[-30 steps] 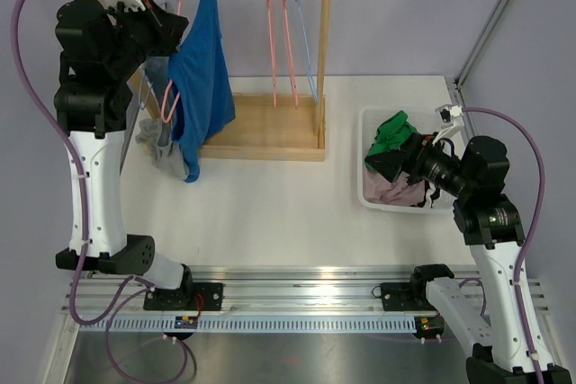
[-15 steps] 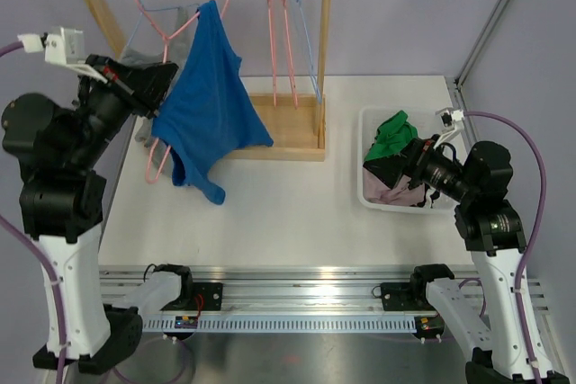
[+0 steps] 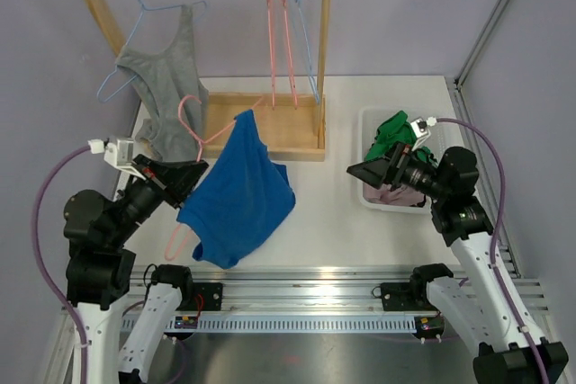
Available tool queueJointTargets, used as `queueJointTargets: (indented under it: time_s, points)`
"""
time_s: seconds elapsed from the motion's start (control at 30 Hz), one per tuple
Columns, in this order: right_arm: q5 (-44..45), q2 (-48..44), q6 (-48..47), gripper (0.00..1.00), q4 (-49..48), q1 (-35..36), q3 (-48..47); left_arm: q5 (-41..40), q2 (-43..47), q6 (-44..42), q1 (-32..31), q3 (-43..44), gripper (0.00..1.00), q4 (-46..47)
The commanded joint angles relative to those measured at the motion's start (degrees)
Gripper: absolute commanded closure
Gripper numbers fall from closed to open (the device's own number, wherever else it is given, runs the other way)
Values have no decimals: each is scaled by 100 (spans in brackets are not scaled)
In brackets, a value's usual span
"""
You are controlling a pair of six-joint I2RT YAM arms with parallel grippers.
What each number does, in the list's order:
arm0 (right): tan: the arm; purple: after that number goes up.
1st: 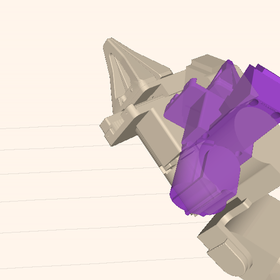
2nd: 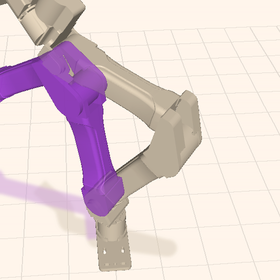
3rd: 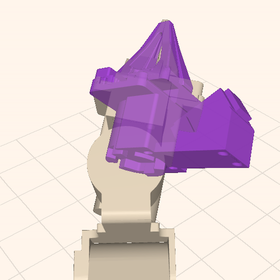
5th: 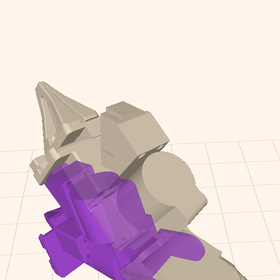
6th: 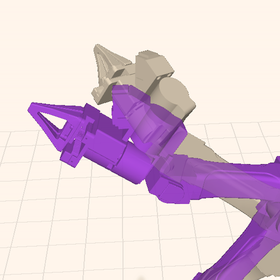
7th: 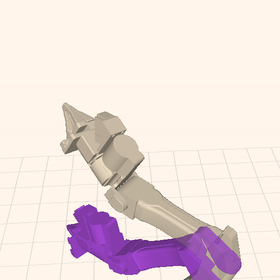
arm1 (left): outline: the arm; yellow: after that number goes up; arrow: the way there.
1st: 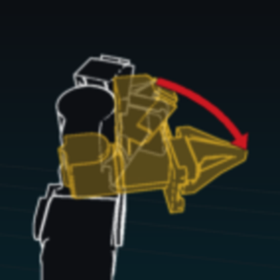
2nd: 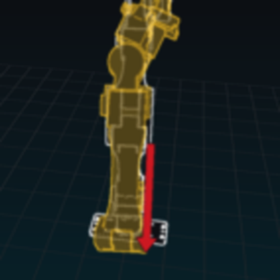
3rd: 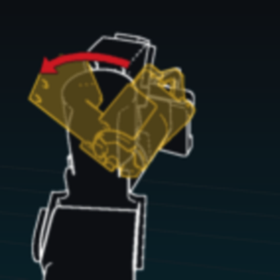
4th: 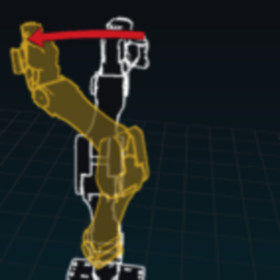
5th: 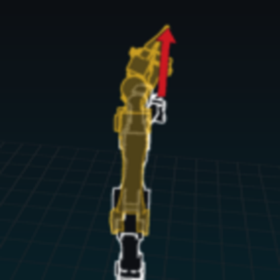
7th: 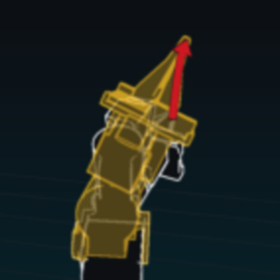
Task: Remove the tank top from the hanger
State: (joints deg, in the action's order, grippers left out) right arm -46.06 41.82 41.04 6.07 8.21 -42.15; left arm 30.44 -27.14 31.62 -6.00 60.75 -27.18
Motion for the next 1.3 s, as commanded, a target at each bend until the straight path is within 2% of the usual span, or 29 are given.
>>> queueJointTargets:
  time_s: [0.0, 0.07, 0.1, 0.17, 0.27, 0.3, 0.43, 0.63, 0.93, 1.0, 1.03, 1.27]
  points:
    - [655, 133, 372, 1, -1143, 820, 268, 813, 217, 152, -68, -702, 100, 204]
    - [1176, 352, 239, 0, -1177, 1356, 356, 1007, 296, 187, -68, -1430, 100, 327]
    - [1657, 440, 238, 0, -1378, 1759, 400, 1252, 357, 291, -68, -1669, 100, 414]
    - [2073, 677, 334, 1, -1756, 2148, 620, 1438, 428, 415, -68, -2274, 100, 748]
    - [2969, 1055, 475, 2, -2451, 2755, 822, 1571, 569, 661, -68, -2708, 100, 1109]
    - [3459, 1160, 510, 2, -2478, 3026, 840, 1632, 604, 766, -68, -2918, 100, 1197]
    - [4366, 1967, 721, 4, -2689, 3502, 770, 1798, 543, 1083, -94, -3385, 100, 1828]
    - [4940, 3101, 845, 8, -2795, 3986, 235, 1773, 411, 1479, -296, -3807, 100, 2585]
    - [5045, 3806, 493, 10, -2760, 4198, -276, 1501, 226, 1417, -727, -3720, 100, 2682]
    - [5194, 3877, 405, 20, -2611, 4198, -320, 1413, 209, 1409, -858, -3702, 100, 2683]
    - [5239, 3895, 370, 32, -2497, 4198, -346, 1360, 217, 1391, -937, -3702, 100, 2674]
    - [5415, 3807, 256, 64, -2400, 4198, -232, 1131, 94, 1154, -1070, -3579, 100, 2472]
